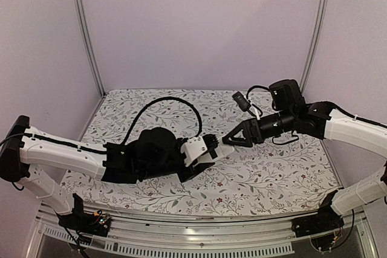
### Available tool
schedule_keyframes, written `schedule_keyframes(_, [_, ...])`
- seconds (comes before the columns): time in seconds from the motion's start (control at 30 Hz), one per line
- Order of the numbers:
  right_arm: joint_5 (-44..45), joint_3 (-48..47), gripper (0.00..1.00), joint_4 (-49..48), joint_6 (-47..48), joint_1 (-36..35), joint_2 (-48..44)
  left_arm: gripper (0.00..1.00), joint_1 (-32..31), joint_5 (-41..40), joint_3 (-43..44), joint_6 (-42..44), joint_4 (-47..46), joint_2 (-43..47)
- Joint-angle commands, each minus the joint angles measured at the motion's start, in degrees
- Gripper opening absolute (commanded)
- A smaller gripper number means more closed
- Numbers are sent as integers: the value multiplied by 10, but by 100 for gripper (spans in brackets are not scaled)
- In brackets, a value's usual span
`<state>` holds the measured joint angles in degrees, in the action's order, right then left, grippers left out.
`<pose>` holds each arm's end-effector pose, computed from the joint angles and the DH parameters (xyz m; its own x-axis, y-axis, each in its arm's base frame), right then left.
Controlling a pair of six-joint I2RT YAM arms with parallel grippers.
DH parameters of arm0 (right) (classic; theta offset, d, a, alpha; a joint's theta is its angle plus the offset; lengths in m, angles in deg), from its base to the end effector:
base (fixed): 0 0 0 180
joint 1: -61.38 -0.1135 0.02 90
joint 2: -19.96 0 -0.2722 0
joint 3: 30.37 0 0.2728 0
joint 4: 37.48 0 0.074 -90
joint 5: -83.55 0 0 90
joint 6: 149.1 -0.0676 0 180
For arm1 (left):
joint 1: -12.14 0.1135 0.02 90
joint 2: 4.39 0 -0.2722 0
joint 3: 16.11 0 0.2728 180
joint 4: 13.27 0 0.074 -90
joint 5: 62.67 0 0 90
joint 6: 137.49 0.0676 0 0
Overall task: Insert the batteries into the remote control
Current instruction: Press the battery cover on the remote control.
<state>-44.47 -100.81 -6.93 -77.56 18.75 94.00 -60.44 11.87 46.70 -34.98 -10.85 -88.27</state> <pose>0.2092 0.2492 0.2866 -0.6795 -0.2864 -0.6755 -0.7310 0.3427 0.5900 0.1289 -0.3507 0.2306 0.0668 0.4843 -0.8723 0.8522 0.4270 0.3024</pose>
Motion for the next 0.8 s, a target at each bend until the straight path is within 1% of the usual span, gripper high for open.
schedule_keyframes(0.0, [-25, -24, 70, 74, 28, 15, -11, 0, 2, -1, 2, 0, -5, 13])
schedule_keyframes(0.17, [-23, -42, 59, 131, 48, 15, -1, 0, 2, -14, 2, 16, 2, 10])
schedule_keyframes(0.33, [-38, -55, 40, 143, 49, 15, 13, 0, 1, -27, 4, 34, 4, 5])
schedule_keyframes(0.37, [-38, -55, 39, 143, 49, 15, 16, 0, 1, -27, 5, 35, 4, 5])
schedule_keyframes(0.5, [-50, -49, 35, 123, 45, 15, 30, 0, 0, -25, 7, 39, -5, 4])
schedule_keyframes(0.57, [-54, -45, 31, 112, 38, 15, 35, 0, -1, -25, 8, 41, -8, 2])
schedule_keyframes(0.63, [-55, -40, 24, 96, 32, 15, 39, 0, -1, -26, 9, 44, -10, 0])
schedule_keyframes(0.73, [-56, -32, 12, 74, 20, 15, 43, 0, -3, -24, 10, 46, -14, -1])
schedule_keyframes(0.77, [-53, -29, 11, 67, 13, 14, 45, 0, -3, -24, 11, 47, -17, -1])
